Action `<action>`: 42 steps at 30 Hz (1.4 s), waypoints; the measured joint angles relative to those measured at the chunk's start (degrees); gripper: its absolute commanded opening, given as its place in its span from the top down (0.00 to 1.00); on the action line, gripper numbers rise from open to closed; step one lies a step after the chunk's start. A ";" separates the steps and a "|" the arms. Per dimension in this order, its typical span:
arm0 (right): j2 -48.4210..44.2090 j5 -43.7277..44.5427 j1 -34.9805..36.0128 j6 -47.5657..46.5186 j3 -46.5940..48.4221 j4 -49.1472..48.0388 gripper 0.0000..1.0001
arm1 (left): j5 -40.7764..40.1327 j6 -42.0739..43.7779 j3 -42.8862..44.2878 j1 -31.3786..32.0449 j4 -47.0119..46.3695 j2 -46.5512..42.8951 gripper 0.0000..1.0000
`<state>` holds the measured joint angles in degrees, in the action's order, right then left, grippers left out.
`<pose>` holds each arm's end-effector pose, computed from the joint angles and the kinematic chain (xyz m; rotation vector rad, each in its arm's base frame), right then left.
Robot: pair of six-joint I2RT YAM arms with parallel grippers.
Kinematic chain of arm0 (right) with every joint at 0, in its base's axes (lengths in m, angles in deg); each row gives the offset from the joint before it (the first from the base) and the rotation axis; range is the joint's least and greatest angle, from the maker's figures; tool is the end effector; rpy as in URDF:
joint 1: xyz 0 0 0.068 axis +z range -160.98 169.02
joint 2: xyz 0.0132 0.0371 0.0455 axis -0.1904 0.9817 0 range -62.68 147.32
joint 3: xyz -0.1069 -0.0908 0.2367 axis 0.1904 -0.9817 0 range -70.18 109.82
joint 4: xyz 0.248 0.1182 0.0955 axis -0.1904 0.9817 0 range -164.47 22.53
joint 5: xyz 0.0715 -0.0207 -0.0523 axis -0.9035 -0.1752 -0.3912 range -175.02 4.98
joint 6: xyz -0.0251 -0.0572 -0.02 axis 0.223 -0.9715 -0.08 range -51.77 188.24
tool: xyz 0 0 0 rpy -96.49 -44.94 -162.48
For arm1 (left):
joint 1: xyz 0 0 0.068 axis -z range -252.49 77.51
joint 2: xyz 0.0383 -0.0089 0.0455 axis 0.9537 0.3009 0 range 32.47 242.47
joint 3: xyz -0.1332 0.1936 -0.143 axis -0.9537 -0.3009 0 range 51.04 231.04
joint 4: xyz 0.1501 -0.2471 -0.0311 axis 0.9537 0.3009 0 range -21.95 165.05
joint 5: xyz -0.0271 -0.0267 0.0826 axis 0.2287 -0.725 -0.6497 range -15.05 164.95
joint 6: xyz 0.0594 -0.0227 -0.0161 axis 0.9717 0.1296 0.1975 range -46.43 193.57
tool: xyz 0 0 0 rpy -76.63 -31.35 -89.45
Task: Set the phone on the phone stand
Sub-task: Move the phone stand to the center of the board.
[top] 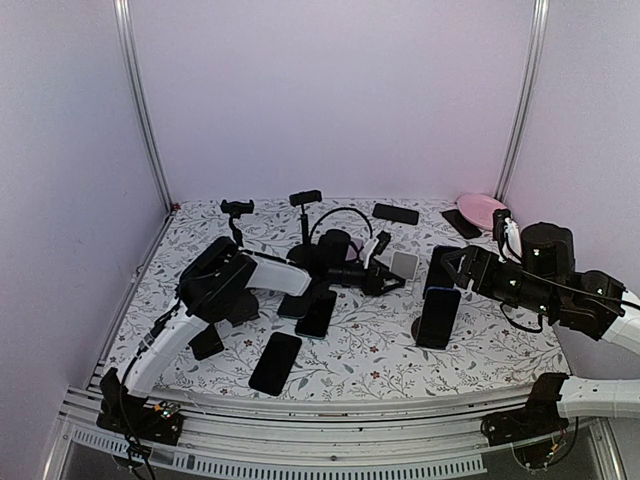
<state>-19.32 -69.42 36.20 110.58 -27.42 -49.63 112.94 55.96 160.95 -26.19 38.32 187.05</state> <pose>0.1562 0.1482 0.3003 0.0915 2.0708 0.7178 0.3984 -0.4629 0.0468 0.9779 1.7525 -1.3557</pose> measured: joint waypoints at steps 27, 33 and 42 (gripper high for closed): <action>-0.07 -1.25 0.00 0.02 -1.29 0.02 0.19 | -1.99 -1.51 -20.11 0.39 -12.09 -9.14 1.00; -1.01 -1.49 0.00 -0.02 -1.49 -0.07 0.19 | -4.24 -2.62 -30.08 0.96 -15.17 -15.54 1.00; -2.10 -3.19 0.00 -1.07 -1.62 -1.22 0.18 | -4.48 -2.32 -43.91 5.22 -18.12 -23.30 1.00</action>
<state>-21.42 -72.61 36.20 109.51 -29.03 -50.86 108.46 53.64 117.04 -20.96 20.20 163.75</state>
